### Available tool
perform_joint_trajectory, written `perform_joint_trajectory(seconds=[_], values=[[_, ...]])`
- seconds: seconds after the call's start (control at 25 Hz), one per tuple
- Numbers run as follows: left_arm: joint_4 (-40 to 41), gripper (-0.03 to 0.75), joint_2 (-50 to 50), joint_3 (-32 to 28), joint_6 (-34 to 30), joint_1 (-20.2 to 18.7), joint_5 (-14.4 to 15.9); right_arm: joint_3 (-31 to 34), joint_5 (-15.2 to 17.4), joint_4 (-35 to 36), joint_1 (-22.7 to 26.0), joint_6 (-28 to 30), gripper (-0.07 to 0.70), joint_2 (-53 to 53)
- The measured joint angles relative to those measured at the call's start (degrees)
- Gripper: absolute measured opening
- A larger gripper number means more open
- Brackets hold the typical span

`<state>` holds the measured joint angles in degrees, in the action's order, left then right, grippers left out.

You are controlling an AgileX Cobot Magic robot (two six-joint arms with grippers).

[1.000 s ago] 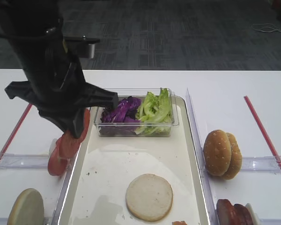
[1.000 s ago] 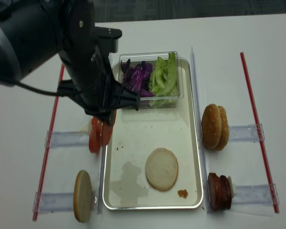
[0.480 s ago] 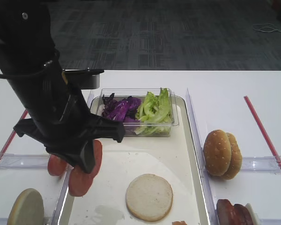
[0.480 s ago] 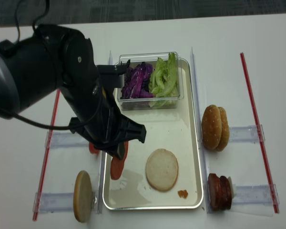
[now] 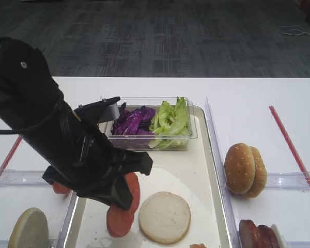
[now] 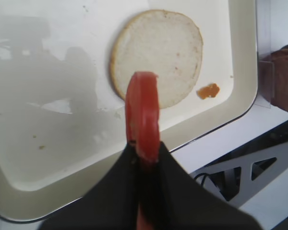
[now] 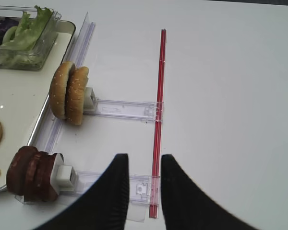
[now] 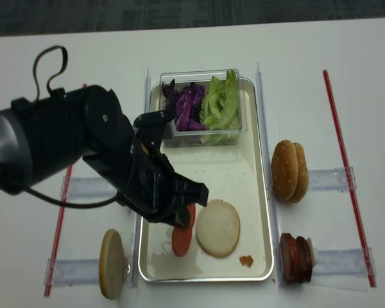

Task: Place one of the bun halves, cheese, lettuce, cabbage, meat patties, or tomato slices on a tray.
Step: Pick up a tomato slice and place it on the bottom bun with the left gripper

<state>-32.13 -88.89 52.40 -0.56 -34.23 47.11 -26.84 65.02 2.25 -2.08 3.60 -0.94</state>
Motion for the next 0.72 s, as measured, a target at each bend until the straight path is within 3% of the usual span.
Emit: perform_joint_trajectory(seconds=[0.12, 0.28, 0.52, 0.72], values=[[-8.7, 0.026, 0.0, -2.5, -7.5, 0.3, -1.3, 0.0, 0.0, 0.0, 0.0, 0.0, 0.201, 0.0], [-22.3, 0.026, -0.2, -4.1, -20.1, 3.6, -0.5, 0.0, 0.0, 0.0, 0.0, 0.0, 0.201, 0.0], [-34.8, 0.026, -3.9, -4.9, -35.0, 8.9, 5.1, 0.0, 0.0, 0.0, 0.0, 0.0, 0.201, 0.0], [-40.9, 0.026, -9.2, -4.9, -44.4, 10.5, 10.3, 0.0, 0.0, 0.0, 0.0, 0.0, 0.201, 0.0]])
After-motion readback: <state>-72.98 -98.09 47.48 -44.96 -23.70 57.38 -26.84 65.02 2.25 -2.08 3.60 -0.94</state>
